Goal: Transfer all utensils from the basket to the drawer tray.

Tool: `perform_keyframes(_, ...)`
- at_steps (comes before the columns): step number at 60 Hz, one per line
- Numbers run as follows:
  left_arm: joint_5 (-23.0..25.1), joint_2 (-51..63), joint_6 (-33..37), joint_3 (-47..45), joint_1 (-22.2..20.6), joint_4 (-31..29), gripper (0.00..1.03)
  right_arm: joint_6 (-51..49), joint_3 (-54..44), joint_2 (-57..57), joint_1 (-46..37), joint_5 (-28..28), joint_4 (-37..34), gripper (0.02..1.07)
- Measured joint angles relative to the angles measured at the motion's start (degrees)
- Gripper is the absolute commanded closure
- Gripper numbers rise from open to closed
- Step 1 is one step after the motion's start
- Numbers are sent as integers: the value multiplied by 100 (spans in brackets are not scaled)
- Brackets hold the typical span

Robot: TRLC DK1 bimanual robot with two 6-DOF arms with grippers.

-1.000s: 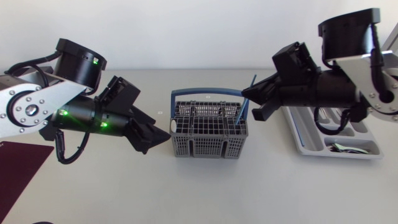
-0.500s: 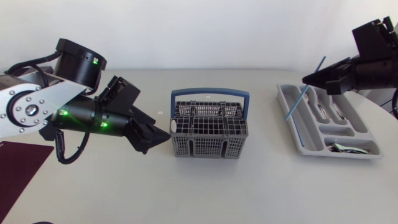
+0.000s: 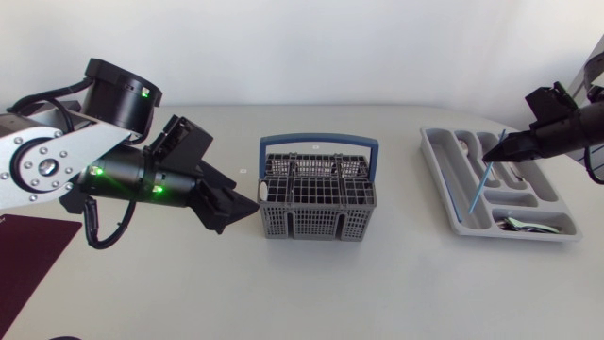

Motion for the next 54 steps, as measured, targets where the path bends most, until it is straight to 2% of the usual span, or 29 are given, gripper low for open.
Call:
perform_keyframes(24,0,0,0,0,0,0,14,0,1215,1773,92,254,-485,94)
perform_keyframes(28,0,0,-2,0,-2,0,14,2,1270,1947,131,317,-481,85)
perform_keyframes(33,0,0,0,0,-31,0,14,7,1272,2096,170,452,-343,79)
perform_keyframes(39,0,0,0,0,-37,0,14,35,1290,2199,199,470,-201,56)
perform_keyframes(47,0,0,0,0,-37,2,14,83,1287,2210,199,595,39,48)
perform_keyframes(54,0,0,0,0,-37,0,14,116,1005,1967,221,623,520,47)
